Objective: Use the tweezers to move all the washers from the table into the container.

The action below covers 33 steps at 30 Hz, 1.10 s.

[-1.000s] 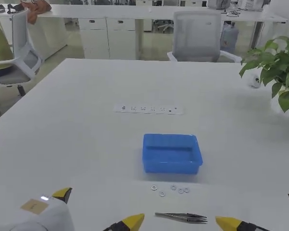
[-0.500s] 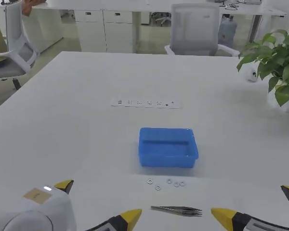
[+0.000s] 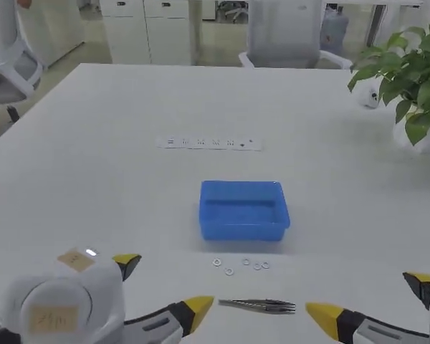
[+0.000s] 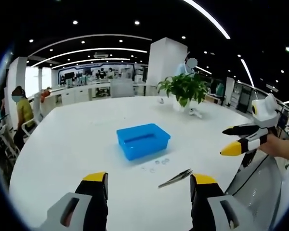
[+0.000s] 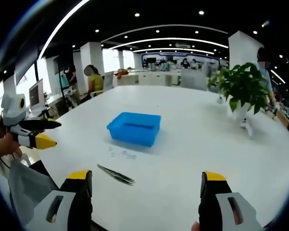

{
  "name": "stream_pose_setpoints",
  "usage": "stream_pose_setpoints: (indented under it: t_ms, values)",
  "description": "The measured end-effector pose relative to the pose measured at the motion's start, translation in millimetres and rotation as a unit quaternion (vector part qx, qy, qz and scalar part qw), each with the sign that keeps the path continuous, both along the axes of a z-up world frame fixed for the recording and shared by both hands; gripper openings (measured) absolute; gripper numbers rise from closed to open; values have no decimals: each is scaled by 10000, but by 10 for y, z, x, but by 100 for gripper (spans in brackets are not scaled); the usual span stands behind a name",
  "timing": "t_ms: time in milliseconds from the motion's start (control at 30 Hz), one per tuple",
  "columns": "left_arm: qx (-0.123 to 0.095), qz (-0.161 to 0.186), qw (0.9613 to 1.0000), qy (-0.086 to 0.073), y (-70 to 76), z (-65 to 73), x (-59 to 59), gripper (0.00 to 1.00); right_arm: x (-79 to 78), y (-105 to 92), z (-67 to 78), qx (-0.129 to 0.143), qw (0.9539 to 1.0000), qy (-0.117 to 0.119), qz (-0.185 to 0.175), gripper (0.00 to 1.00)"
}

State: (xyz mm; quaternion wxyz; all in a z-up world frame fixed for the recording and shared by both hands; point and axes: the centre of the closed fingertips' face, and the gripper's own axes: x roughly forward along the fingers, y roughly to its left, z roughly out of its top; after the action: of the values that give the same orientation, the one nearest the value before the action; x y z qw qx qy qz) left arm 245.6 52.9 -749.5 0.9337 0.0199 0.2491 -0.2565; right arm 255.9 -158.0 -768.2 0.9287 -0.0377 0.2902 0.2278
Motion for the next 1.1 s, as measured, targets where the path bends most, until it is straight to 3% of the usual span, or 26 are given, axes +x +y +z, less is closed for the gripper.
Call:
stream_pose_setpoints:
  t_ms: [100, 233, 300, 400, 433, 567, 600, 733, 833, 967, 1100]
  values:
    - [24, -275, 9995, 146, -122, -82, 35, 59, -16, 3, -69, 22, 9999, 110, -6, 92]
    - [262, -613, 9974, 287, -248, -246, 86, 44, -58, 17, -151, 24, 9997, 245, 26, 92]
    - [401, -851, 9946, 445, -300, -358, 81, 37, -86, 18, -199, -21, 9994, 326, 61, 91]
    - [474, -912, 9935, 483, -331, -444, 135, 32, -105, 6, -257, -66, 9990, 427, 73, 91]
    - [519, -998, 9920, 575, -349, -501, 149, 30, -108, 6, -272, -62, 9989, 457, 75, 91]
    - [705, -1302, 9865, 701, -406, -647, 201, 19, -111, 10, -296, -53, 9986, 514, 70, 91]
    - [784, -1430, 9836, 774, -430, -707, 206, 17, -112, 13, -301, -49, 9986, 526, 71, 91]
    - [718, -1519, 9816, 903, -506, -841, 261, 9, -129, 39, -343, -50, 9981, 614, 93, 91]
    - [790, -1635, 9792, 901, -553, -914, 281, 9, -149, 53, -354, -62, 9979, 636, 111, 91]
    - [1141, -1909, 9709, 886, -585, -1048, 290, 6, -177, 63, -390, -88, 9973, 712, 134, 91]
    - [1262, -2127, 9647, 909, -634, -1143, 283, 5, -191, 66, -413, -110, 9970, 753, 148, 91]
